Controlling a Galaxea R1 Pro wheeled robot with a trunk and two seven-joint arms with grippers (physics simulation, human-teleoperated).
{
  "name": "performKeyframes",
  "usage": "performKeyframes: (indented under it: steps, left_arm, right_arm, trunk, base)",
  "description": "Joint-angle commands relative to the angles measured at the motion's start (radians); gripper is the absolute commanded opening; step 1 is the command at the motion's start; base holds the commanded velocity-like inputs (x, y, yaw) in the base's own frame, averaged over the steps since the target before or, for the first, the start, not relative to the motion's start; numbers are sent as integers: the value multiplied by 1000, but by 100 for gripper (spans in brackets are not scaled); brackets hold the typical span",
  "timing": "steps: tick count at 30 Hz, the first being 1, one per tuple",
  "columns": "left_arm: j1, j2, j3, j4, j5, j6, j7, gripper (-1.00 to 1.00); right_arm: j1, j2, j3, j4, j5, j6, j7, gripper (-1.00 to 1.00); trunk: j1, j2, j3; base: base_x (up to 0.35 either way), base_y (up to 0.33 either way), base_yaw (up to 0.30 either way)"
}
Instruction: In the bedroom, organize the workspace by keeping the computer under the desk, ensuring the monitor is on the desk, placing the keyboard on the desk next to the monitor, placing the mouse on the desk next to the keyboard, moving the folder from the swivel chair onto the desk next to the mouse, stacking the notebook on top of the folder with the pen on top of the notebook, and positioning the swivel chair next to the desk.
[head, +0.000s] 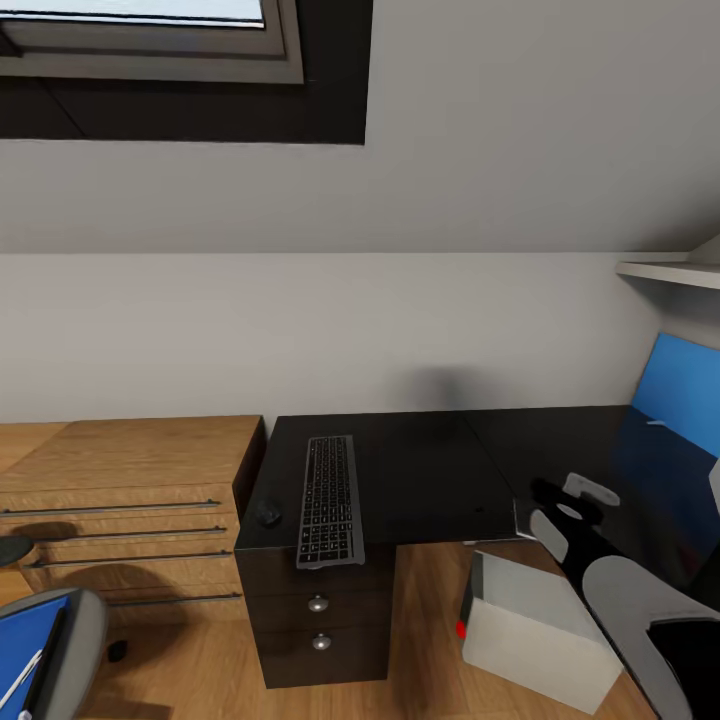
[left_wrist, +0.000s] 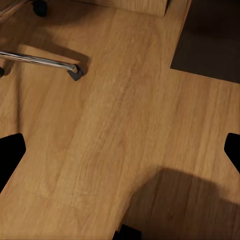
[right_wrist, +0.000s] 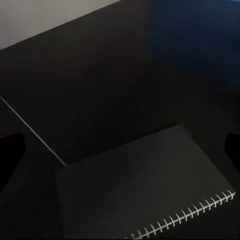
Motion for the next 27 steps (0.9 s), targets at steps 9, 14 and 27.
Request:
performKeyframes:
  steps: [9,14,27]
  left_arm:
    - [-1,3,-9,-1,4,-4,7,100]
    - [-1,2,-8,-2,-24,-5,7,100]
    - [-1,3,-5,-2,-55,-3,9,100]
  right_arm:
    - [-1,43,-4,-1,-18,67,-6,100]
    - [-1,45,-6,2,-21,74,-8,100]
    - [-1,49,-3,8,-20,79,-8,100]
  trunk:
    - [0,-1,-1]
    - [0,-1,-1]
    - [0,-1,-1]
  base:
    - [0,0,0]
    - [67,-54,0]
    - [124,-74,0]
